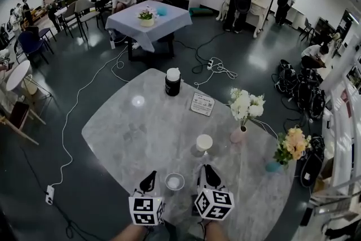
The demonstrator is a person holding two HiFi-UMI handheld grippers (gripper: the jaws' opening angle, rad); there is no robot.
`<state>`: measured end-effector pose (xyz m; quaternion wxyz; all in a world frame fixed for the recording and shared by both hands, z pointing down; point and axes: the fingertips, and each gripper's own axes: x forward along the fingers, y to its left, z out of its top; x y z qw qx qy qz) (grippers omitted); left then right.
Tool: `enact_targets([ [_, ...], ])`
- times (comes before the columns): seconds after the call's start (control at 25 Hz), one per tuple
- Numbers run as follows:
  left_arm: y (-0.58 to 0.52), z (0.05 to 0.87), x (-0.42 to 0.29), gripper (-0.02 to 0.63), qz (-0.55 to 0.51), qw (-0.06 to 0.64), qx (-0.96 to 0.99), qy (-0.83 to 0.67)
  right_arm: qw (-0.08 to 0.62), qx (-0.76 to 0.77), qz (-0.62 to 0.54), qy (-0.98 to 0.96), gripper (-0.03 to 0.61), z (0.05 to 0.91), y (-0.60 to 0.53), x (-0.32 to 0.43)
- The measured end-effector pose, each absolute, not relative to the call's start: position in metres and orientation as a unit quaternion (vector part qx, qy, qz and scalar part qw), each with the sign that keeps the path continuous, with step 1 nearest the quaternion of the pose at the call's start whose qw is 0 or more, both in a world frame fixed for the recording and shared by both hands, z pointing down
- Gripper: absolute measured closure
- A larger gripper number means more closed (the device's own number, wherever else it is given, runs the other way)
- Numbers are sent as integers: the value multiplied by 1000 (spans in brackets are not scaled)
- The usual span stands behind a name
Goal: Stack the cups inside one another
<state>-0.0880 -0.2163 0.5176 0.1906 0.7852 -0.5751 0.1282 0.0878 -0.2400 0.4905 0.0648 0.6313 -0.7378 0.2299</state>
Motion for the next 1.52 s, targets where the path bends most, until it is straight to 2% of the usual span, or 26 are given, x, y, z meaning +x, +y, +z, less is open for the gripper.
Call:
enact_targets([
  [0.2, -231, 529, -92, 618, 136, 198, 780, -578, 69, 633, 237, -734, 559, 504, -259, 91],
  [0.28, -238, 532, -93, 618, 139, 198, 779, -578, 72, 633, 238, -733, 520, 508, -268, 93],
  [0.44, -255, 539, -94, 617, 141, 200, 776, -582, 78, 635, 241, -729, 507, 522, -285, 97],
  [0.96, -296, 562, -90, 617, 156, 202, 777, -576, 101, 639, 255, -718, 393, 568, -322, 103],
  [1.52, -315, 592, -94, 617, 169, 222, 763, -583, 141, 638, 264, -710, 347, 618, -345, 111],
])
